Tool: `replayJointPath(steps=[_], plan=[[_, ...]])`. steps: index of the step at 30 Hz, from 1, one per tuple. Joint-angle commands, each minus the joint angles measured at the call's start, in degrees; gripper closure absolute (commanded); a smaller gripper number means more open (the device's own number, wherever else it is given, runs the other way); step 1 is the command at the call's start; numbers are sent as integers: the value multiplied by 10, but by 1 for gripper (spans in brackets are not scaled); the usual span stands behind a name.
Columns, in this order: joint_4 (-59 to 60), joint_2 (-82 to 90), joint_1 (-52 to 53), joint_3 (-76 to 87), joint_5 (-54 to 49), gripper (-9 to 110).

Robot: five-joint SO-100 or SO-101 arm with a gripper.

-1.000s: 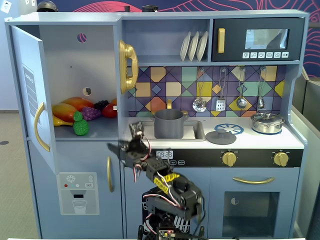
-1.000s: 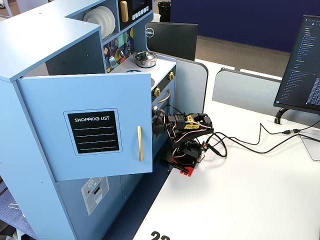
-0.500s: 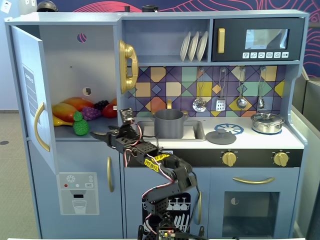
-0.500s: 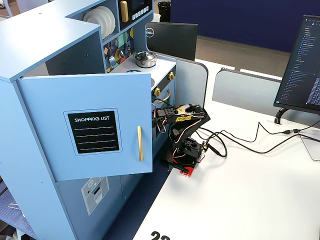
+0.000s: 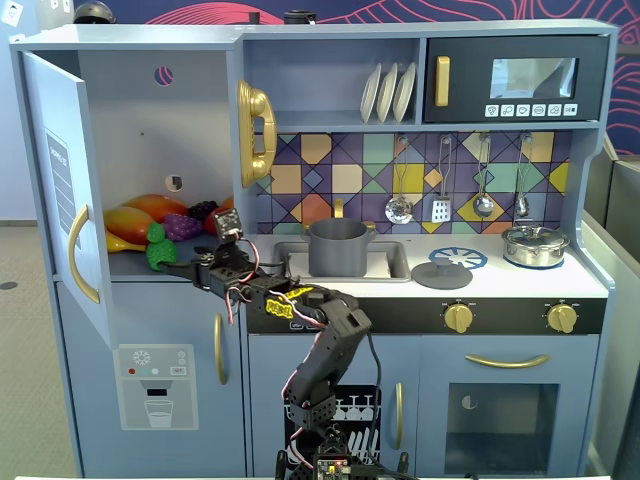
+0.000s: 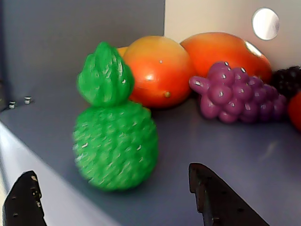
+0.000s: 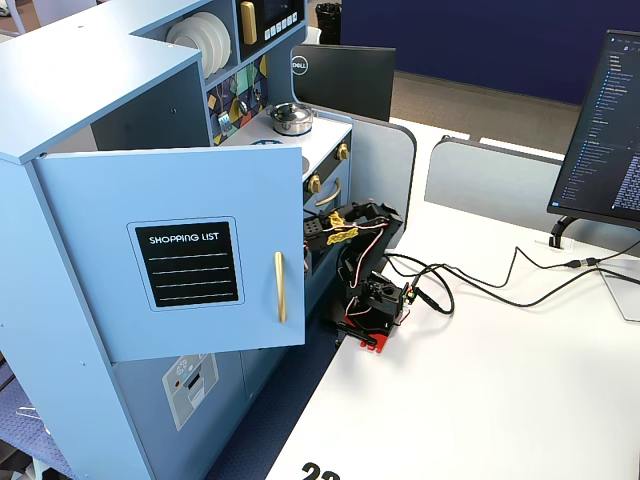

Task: Pick up the green pineapple from the left cabinet and place it in the gray recipient

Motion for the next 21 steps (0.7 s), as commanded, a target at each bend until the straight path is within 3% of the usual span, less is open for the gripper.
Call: replayJointPath(steps=[1, 15, 17, 20, 21], plan=[[-22, -41, -10, -83, -10, 66], [-28, -214, -25, -258, 4, 70], [-28, -235, -33, -277, 4, 76], [-28, -250, -49, -297, -11, 100], [-36, -250, -54, -299, -11, 102]])
